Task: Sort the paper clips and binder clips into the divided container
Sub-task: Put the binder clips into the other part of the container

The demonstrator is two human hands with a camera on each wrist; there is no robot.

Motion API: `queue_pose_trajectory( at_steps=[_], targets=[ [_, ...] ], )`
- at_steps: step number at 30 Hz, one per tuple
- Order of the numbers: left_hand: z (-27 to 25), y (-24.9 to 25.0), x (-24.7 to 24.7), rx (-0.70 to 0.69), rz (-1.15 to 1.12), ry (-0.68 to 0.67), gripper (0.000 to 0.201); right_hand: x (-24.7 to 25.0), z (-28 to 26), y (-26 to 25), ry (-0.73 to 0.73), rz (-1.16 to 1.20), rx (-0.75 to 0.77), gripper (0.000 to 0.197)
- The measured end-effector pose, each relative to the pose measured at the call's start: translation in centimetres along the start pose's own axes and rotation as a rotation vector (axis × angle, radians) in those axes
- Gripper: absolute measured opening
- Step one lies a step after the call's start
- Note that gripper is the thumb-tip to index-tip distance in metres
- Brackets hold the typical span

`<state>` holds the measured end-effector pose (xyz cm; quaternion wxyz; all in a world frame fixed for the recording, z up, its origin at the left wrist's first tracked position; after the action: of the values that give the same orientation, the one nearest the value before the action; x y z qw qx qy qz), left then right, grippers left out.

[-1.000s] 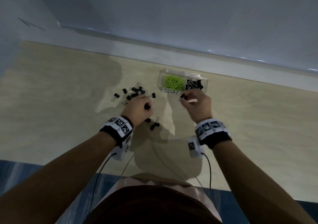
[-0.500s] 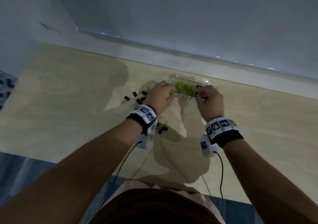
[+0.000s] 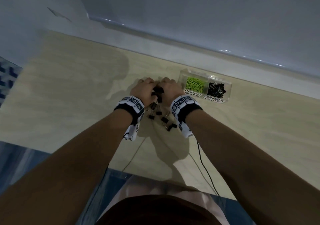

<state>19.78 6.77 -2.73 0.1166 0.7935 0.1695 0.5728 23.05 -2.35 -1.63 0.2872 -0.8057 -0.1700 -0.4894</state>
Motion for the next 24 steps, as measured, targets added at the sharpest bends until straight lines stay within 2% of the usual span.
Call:
queue_pose_trajectory(
  at_steps=[2,6,11,14,18,20,24],
  targets=[
    [-0.1,0.4,-0.1,-0.012,-0.032,0.019,0.038,-0.3,-0.5,0.6,0.021,-0.009,0.000,0.036],
    [-0.5,0.8,-0.8,-0.022,-0.104,0.004,0.019,-0.6,-2.6,1.6,0.038,0.125,0.013,0.032],
    [-1.5,1.3,-2.1,-0.015,-0.153,-0.043,0.018,-1.9,-5.5,3.6,0.086,0.235,-0.089,0.020],
    [-1.9,2.0,-2.2,-0.096,-0.129,-0.025,0.016,-2.6,-6.8,4.6,0.083,0.254,-0.144,0.012],
    [-2.4,2.6,-1.5,-0.165,-0.150,-0.009,0.013,-2.9,-7.9,5.3,0.083,0.300,-0.183,0.011],
    [-2.9,2.3,-0.9,-0.156,-0.194,0.016,0.008,-2.4,-8.4,5.6,0.135,0.327,-0.185,0.009],
    [-4.6,-0.2,0.4,-0.068,-0.230,0.136,0.014,-1.8,-9.5,4.4,0.233,0.356,-0.118,0.010]
  ],
)
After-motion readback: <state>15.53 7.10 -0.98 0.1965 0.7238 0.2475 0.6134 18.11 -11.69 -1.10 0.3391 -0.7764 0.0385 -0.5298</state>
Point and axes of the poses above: each hand's wrist, its own z-axis towards the middle knuckle, its own x-axis out of the back of the hand, y = z × x, the point moved 6 cm from there along z, towards the middle knuckle, and after that the axes turned 2 degrees about x, right-handed, at the moved point
